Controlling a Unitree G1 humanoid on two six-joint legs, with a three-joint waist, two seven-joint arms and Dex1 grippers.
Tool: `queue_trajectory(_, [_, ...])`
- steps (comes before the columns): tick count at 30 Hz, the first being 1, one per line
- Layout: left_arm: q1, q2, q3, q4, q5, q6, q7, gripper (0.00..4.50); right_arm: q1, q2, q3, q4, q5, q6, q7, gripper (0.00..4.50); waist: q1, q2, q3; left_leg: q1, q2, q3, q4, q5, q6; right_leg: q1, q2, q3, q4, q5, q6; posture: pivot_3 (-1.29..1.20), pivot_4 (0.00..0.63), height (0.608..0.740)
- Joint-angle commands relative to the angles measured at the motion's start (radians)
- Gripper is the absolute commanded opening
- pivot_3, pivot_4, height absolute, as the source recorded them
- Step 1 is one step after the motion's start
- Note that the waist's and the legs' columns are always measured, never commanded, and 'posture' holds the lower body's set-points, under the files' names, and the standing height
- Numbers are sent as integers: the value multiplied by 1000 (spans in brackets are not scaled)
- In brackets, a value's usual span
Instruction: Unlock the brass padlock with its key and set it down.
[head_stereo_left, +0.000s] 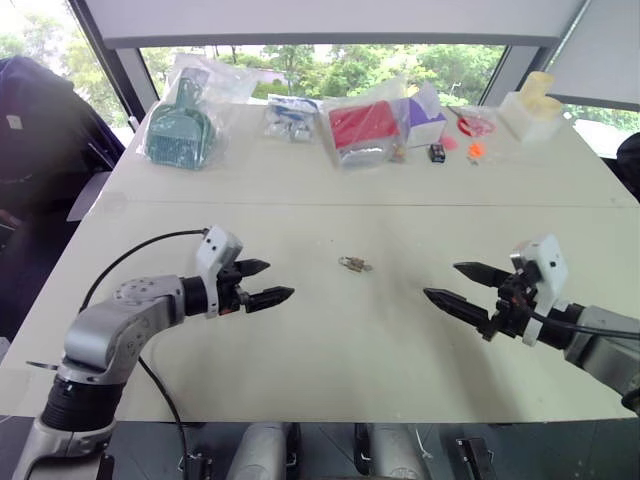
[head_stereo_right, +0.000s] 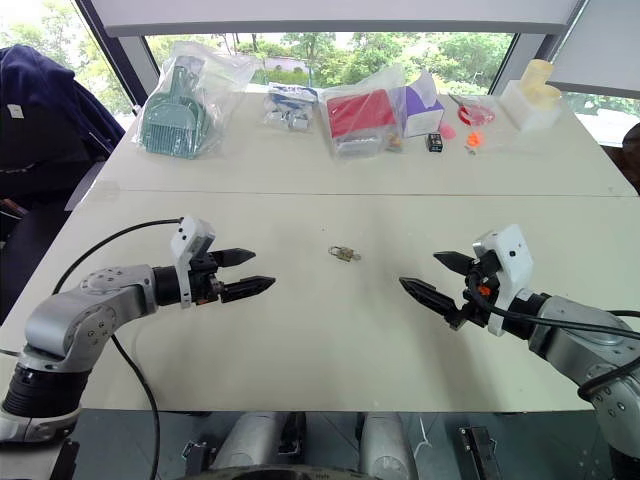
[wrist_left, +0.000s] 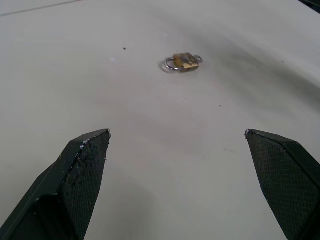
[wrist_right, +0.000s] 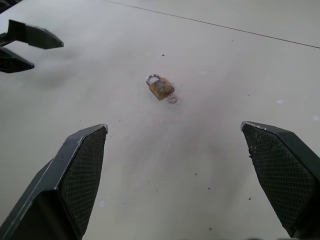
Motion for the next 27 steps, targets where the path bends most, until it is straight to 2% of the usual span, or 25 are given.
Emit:
queue_trajectory(1, [-65, 28, -1, 35, 42, -72, -33, 4500, -39, -37, 8, 16, -15, -8, 28, 4470, -1, 0, 0, 0, 0, 0, 0, 0, 0, 0, 0, 0, 0, 0, 0, 0, 150, 740])
queue_trajectory(6, [-98, 72, -48, 74, 79, -101, -98, 4500, -85, -47, 50, 44, -33, -3, 29, 4470, -1, 0, 0, 0, 0, 0, 0, 0, 0, -1, 1, 0, 0, 0, 0, 0, 150, 740])
queue_trajectory(10, [-137, 46, -12, 95, 28, -77, -112, 4500, -113, -51, 83, 50, -47, 25, 2, 4470, 0, 0, 0, -1, 0, 0, 0, 0, 0, -1, 1, 0, 0, -1, -1, 0, 150, 740])
queue_trajectory(21, [-184, 75, -60, 137, 100, -138, -172, 4500, -129, -18, 89, 24, -29, 68, -41, 4470, 0, 0, 0, -1, 0, 0, 1, 0, 0, 0, 1, -1, 0, 0, -1, 0, 150, 740])
queue_trajectory(27, [-260, 102, -128, 210, 171, -218, -277, 4500, -168, 21, 123, 27, -11, 101, -85, 4470, -1, 0, 0, -1, 0, 0, 1, 0, 0, 0, 1, -2, 0, 0, -1, 0, 150, 740])
